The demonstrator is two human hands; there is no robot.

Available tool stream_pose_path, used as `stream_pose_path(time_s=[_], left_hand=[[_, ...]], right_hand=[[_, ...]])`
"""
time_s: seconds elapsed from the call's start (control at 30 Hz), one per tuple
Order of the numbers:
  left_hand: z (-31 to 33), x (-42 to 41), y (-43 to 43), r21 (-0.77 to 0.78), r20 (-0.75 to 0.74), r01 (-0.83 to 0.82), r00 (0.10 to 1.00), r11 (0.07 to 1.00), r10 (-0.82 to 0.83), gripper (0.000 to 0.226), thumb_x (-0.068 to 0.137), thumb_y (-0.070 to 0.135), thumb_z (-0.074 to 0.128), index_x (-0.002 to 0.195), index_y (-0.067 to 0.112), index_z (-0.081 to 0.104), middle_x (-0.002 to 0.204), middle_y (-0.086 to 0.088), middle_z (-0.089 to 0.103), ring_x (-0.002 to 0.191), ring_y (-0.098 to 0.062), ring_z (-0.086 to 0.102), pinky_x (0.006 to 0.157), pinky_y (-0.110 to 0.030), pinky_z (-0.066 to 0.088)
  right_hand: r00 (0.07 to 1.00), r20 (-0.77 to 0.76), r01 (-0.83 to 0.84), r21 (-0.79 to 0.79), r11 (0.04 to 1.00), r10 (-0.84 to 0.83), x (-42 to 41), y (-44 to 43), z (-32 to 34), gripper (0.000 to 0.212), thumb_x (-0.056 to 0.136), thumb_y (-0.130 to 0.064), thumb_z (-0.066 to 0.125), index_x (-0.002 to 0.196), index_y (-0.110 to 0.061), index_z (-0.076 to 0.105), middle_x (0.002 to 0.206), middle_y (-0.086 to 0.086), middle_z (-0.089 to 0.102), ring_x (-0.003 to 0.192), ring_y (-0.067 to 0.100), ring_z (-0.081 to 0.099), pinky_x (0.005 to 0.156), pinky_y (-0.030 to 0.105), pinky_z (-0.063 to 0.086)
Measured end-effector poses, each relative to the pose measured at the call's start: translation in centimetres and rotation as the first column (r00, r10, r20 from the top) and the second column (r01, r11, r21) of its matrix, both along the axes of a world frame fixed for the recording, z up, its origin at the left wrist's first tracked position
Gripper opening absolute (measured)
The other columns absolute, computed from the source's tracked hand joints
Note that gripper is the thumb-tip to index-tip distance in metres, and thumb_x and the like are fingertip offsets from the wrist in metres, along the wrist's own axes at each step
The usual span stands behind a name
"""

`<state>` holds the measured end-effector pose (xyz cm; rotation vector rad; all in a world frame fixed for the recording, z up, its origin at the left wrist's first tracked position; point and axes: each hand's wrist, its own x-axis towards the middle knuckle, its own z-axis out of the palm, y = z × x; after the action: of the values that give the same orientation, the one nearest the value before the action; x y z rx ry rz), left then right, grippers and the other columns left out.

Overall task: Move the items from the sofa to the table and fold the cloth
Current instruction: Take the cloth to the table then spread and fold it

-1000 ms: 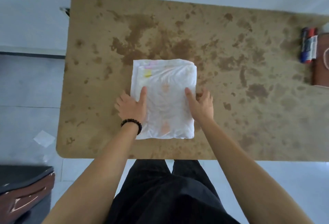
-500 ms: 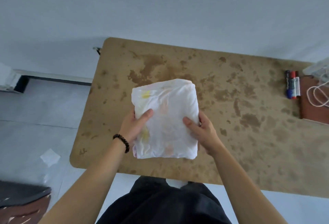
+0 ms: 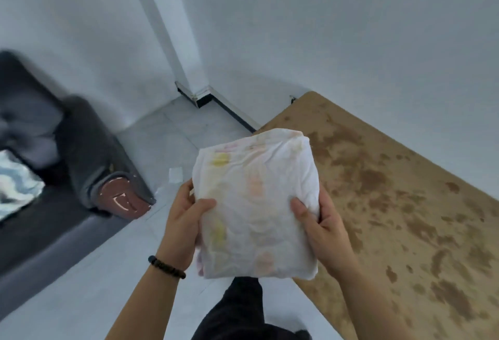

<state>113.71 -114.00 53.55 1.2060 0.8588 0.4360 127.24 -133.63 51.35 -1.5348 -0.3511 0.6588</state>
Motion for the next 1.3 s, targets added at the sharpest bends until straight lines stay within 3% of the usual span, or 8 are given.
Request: stream_pose_path(time_s=[0.13, 0.3, 0.43, 0.5, 0.87, 1.0, 1.1, 1.3], left_hand=[[1.5, -8.0, 1.5, 0.063, 0.062, -0.192, 0.98, 0.979, 0.188, 0.05, 0.089, -0.004, 0.053, 0.13, 0.025, 0.052, 0.118, -0.003, 0.067, 0.105, -0.027, 0.065, 0.076, -0.042, 0.057], [2.6, -16.3, 5.1, 0.147, 0.145, -0.415, 0.907, 0.898, 0.396, 0.053, 0.092, 0.004, 0.056, 0.136, 0.032, 0.042, 0.109, -0.004, 0.072, 0.099, -0.026, 0.068, 0.078, -0.046, 0.058], [1.5, -22.0, 10.3, 0.166, 0.154, -0.559, 0.828, 0.812, 0.539, 0.063, 0.091, 0.011, 0.059, 0.139, 0.043, 0.034, 0.099, -0.011, 0.07, 0.093, -0.027, 0.068, 0.08, -0.046, 0.058], [1.0, -24.6, 14.0, 0.168, 0.173, -0.594, 0.803, 0.786, 0.57, 0.064, 0.092, 0.01, 0.058, 0.14, 0.043, 0.032, 0.097, -0.009, 0.072, 0.09, -0.024, 0.069, 0.077, -0.042, 0.059], [2.4, -30.8, 34.7, 0.228, 0.211, -0.571, 0.82, 0.789, 0.533, 0.055, 0.092, 0.013, 0.057, 0.135, 0.039, 0.038, 0.11, 0.0, 0.071, 0.102, -0.02, 0.068, 0.082, -0.046, 0.057], [0.6, -30.1, 41.9, 0.284, 0.142, -0.529, 0.848, 0.8, 0.51, 0.053, 0.086, 0.036, 0.067, 0.134, 0.041, 0.045, 0.129, 0.005, 0.061, 0.117, -0.019, 0.059, 0.092, -0.048, 0.053], [-1.1, -28.9, 48.0, 0.343, 0.093, -0.515, 0.851, 0.785, 0.518, 0.04, 0.089, 0.034, 0.063, 0.126, 0.043, 0.052, 0.125, 0.025, 0.057, 0.116, -0.004, 0.056, 0.094, -0.037, 0.052], [-4.1, -26.6, 63.4, 0.424, -0.039, -0.464, 0.848, 0.777, 0.528, 0.036, 0.096, 0.018, 0.054, 0.124, 0.04, 0.056, 0.118, 0.034, 0.058, 0.112, 0.007, 0.055, 0.095, -0.025, 0.049]], right_hand=[[0.986, 0.042, -0.158, -0.044, 0.986, 0.16, -4.1, 4.9, 0.6, 0.036, 0.091, -0.046, 0.063, 0.124, -0.051, 0.05, 0.116, -0.032, 0.063, 0.105, -0.008, 0.061, 0.083, 0.016, 0.051], [0.921, 0.129, -0.355, -0.108, 0.929, 0.367, -9.5, 13.4, 2.4, 0.036, 0.089, -0.052, 0.06, 0.124, -0.05, 0.051, 0.109, -0.034, 0.063, 0.098, -0.013, 0.06, 0.091, 0.024, 0.051], [0.853, 0.172, -0.49, -0.059, 0.87, 0.492, -14.1, 21.4, 3.4, 0.051, 0.092, -0.041, 0.059, 0.14, -0.042, 0.044, 0.125, -0.022, 0.062, 0.112, -0.006, 0.058, 0.094, 0.016, 0.05], [0.832, 0.146, -0.534, -0.048, 0.844, 0.535, -16.5, 26.0, 3.3, 0.053, 0.089, -0.044, 0.06, 0.139, -0.048, 0.043, 0.128, -0.025, 0.059, 0.117, -0.004, 0.056, 0.097, 0.021, 0.049], [0.831, 0.174, -0.53, -0.045, 0.847, 0.529, -22.7, 47.4, 4.8, 0.054, 0.088, -0.044, 0.061, 0.139, -0.044, 0.045, 0.13, -0.023, 0.06, 0.118, -0.001, 0.057, 0.103, 0.038, 0.049], [0.852, 0.167, -0.492, -0.063, 0.868, 0.496, -21.9, 53.8, 3.6, 0.053, 0.088, -0.046, 0.061, 0.138, -0.046, 0.045, 0.13, -0.023, 0.059, 0.119, -0.001, 0.057, 0.103, 0.038, 0.049], [0.866, 0.139, -0.474, -0.078, 0.877, 0.48, -20.8, 59.8, 1.8, 0.053, 0.088, -0.047, 0.061, 0.139, -0.046, 0.045, 0.131, -0.024, 0.058, 0.12, -0.001, 0.056, 0.104, 0.037, 0.048], [0.857, 0.064, -0.503, -0.112, 0.857, 0.512, -18.3, 76.4, -1.9, 0.052, 0.088, -0.049, 0.062, 0.137, -0.048, 0.045, 0.131, -0.026, 0.057, 0.12, -0.001, 0.056, 0.105, 0.04, 0.048]])
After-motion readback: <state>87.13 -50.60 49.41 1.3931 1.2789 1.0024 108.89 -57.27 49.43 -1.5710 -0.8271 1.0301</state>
